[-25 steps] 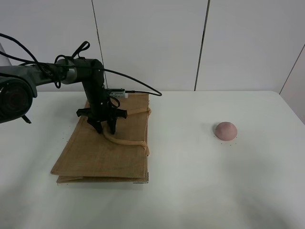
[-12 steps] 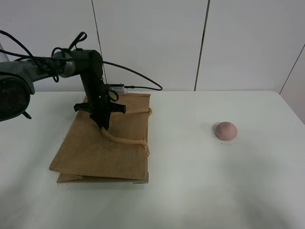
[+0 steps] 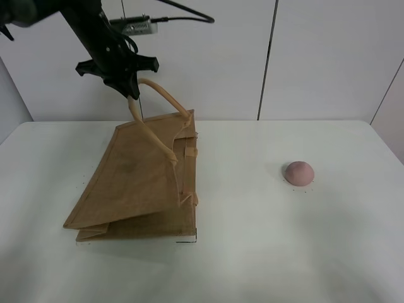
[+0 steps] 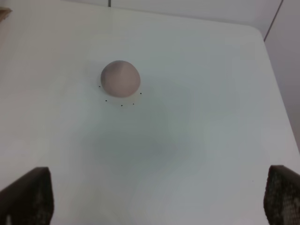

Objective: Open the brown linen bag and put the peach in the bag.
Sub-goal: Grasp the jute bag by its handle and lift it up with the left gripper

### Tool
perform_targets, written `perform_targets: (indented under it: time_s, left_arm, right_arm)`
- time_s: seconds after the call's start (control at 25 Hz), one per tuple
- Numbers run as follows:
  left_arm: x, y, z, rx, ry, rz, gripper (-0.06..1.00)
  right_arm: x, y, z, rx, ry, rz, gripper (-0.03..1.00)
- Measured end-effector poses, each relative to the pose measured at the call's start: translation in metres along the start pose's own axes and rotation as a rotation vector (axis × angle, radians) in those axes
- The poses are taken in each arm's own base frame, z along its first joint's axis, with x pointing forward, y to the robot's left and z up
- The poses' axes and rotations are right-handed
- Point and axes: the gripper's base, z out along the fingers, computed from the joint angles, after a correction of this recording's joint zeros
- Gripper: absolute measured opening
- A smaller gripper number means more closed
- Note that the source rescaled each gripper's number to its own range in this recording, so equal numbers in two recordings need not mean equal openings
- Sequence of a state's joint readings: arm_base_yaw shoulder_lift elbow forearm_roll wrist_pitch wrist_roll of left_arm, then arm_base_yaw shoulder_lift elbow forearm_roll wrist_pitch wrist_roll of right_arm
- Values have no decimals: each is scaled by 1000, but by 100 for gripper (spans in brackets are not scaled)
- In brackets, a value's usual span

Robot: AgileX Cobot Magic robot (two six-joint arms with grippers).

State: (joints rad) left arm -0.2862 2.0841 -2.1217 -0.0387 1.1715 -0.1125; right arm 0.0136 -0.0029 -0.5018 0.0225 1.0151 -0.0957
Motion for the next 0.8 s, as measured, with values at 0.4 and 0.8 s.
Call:
perform_targets:
  time_s: [0.4,0.8]
  left_arm:
    - [14,-8,-98,45,-195,31,0]
    - [18,-11,-113,80,-221,36,0]
  right_arm:
    - [0,0,0,0,0,0,100]
    - [0,0,0,0,0,0,100]
